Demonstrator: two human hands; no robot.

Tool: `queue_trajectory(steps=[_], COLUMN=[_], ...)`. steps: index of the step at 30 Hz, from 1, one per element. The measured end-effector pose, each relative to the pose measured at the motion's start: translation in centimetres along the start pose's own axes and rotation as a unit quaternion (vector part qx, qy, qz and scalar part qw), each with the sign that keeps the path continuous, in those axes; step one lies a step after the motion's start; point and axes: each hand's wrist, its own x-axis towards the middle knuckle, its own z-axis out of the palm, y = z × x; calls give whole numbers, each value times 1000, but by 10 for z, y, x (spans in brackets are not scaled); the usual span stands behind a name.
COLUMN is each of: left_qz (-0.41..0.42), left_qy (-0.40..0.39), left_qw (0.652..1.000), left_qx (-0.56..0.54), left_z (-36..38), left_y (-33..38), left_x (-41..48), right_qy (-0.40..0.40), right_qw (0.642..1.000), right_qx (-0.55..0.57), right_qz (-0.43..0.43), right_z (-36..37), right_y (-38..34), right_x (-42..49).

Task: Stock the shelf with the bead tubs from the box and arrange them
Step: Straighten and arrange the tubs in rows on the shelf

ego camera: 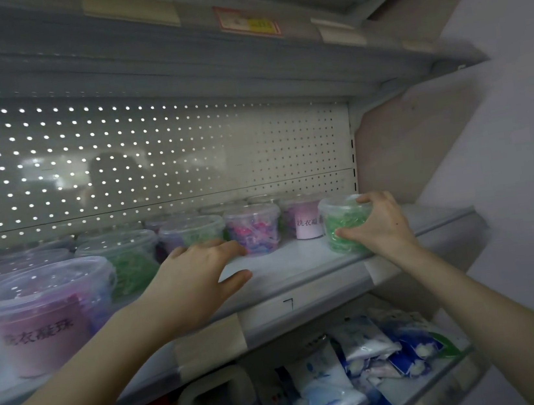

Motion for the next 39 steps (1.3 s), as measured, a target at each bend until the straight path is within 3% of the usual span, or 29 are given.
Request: queue_trajectory(steps=[11,20,30,35,39], left_qz=[0,-7,-14,-25,-57], left_qy=[-16,-20,-20,-13,-30], left_qw=[1000,1000,999,1000,998], left_qx=[3,-13,-30,-9,-5], left_z=[20,23,25,21,17], left_y=[8,-4,-9,-21,-30], left_x=[35,54,63,56,51], right_qy=[-18,-132,-228,-275,-268], right_qw=[999,988,960,953,958], right_qx=[-26,-80,-161,-128,-100], right_qz=[17,28,6,-21,-30], right_z=[-3,29,82,99,108], right_y=[42,72,45,32,34], right_x=[49,124,170,179,186])
